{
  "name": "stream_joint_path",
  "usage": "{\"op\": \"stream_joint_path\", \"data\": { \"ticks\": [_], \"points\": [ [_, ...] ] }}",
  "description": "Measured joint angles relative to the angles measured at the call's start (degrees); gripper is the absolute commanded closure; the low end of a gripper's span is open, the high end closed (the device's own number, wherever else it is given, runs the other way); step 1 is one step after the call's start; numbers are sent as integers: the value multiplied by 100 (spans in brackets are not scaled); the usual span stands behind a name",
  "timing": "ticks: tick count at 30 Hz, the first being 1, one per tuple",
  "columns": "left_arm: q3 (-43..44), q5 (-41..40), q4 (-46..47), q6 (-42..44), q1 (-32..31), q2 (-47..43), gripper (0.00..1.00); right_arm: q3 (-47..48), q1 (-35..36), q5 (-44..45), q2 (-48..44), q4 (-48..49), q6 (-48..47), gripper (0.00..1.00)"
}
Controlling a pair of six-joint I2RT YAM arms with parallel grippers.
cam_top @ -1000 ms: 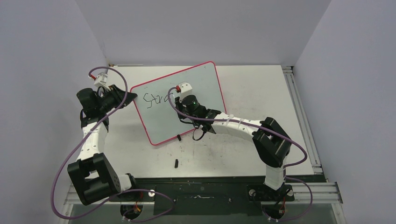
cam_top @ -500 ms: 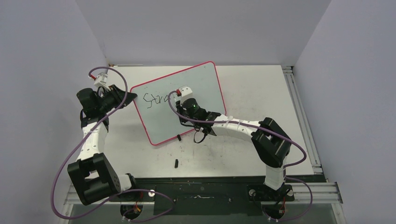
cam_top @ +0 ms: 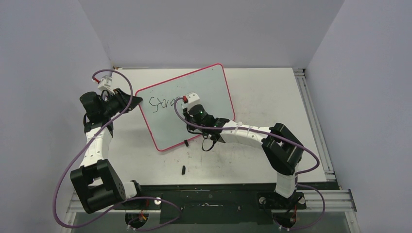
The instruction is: Write a sentence on the whiteboard
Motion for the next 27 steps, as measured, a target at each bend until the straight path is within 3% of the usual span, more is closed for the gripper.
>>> {"op": "stream_joint_path", "data": {
  "ticks": [27],
  "points": [
    [0, 0, -2, 9, 0, 0, 80, 981, 35, 2, 72, -498, -109, 95]
  ]
}}
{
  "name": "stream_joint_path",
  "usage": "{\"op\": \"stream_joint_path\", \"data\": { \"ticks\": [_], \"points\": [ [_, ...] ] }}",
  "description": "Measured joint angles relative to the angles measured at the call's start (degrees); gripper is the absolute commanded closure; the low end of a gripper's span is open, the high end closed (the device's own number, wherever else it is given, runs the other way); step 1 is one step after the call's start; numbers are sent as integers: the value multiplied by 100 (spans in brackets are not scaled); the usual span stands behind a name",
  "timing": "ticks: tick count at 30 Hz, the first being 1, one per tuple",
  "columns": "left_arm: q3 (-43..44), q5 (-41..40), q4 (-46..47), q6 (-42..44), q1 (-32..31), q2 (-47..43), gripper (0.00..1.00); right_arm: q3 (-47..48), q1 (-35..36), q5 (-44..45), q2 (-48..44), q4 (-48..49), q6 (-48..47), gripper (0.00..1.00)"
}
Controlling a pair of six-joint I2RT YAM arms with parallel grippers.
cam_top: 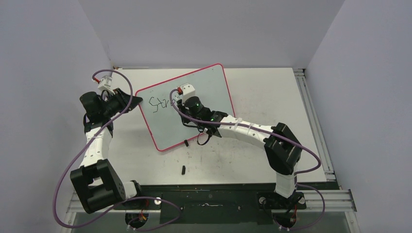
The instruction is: Write a sentence on the whiteboard
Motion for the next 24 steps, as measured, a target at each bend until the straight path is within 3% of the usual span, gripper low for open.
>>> {"op": "stream_joint_path", "data": {
  "ticks": [24],
  "points": [
    [0, -4, -4, 2, 0, 0, 80, 50, -70, -42, 275, -195, 44, 95]
  ]
}}
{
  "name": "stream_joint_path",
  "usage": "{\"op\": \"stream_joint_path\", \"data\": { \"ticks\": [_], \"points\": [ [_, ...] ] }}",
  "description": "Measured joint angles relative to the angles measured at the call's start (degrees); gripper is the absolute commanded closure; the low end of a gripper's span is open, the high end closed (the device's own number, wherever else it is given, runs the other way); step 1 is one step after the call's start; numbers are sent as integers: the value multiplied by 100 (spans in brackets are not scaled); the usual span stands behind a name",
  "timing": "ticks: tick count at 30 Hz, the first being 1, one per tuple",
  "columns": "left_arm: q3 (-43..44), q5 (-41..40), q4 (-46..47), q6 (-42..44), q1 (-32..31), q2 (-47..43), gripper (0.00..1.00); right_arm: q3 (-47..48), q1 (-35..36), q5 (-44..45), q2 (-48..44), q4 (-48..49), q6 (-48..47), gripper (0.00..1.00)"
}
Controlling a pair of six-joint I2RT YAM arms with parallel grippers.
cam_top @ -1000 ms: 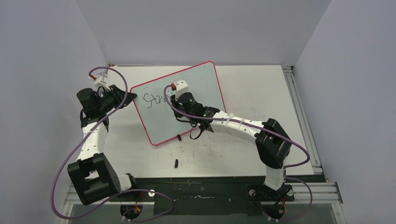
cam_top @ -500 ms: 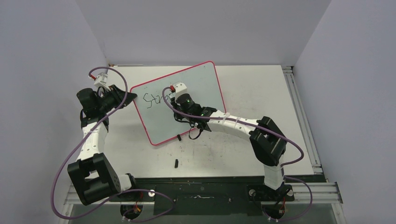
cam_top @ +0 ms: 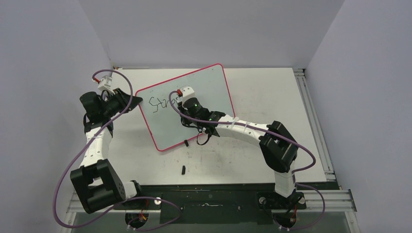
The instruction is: Write a sentence on the whiteboard
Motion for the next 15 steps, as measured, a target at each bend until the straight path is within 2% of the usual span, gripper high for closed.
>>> {"op": "stream_joint_path", "data": {
  "ticks": [15],
  "points": [
    [0, -2, 0, 7, 0, 0, 80, -7, 0, -50, 2, -79, 116, 95]
  ]
}}
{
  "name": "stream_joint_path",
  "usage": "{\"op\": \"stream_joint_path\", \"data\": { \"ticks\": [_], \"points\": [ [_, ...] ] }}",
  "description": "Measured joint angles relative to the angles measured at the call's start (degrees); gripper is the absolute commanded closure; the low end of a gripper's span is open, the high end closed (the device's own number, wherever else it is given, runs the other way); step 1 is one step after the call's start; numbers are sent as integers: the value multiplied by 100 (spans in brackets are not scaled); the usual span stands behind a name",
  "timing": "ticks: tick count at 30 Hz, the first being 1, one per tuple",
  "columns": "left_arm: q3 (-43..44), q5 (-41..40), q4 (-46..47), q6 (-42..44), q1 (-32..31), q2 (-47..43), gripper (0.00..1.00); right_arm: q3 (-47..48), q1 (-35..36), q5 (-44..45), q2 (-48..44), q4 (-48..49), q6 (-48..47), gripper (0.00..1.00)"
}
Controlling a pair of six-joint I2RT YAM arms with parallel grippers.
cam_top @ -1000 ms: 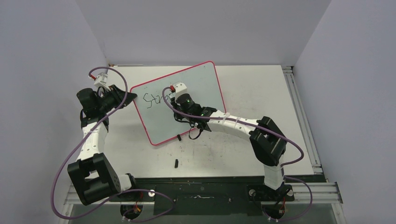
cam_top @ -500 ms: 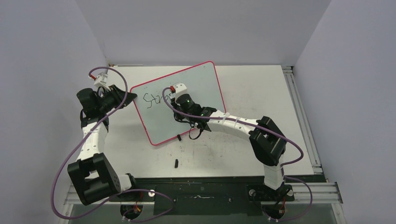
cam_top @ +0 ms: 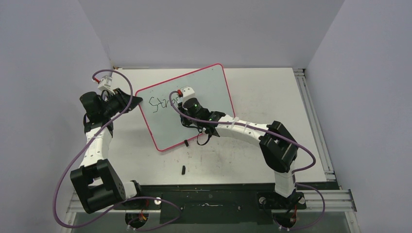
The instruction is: Write a sentence on the whiteboard
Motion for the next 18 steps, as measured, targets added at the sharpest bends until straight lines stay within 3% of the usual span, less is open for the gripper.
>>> {"op": "stream_joint_path", "data": {
  "ticks": [18],
  "points": [
    [0, 0, 0, 2, 0, 0, 80, -151, 87, 4, -42, -46, 15, 95]
  ]
}}
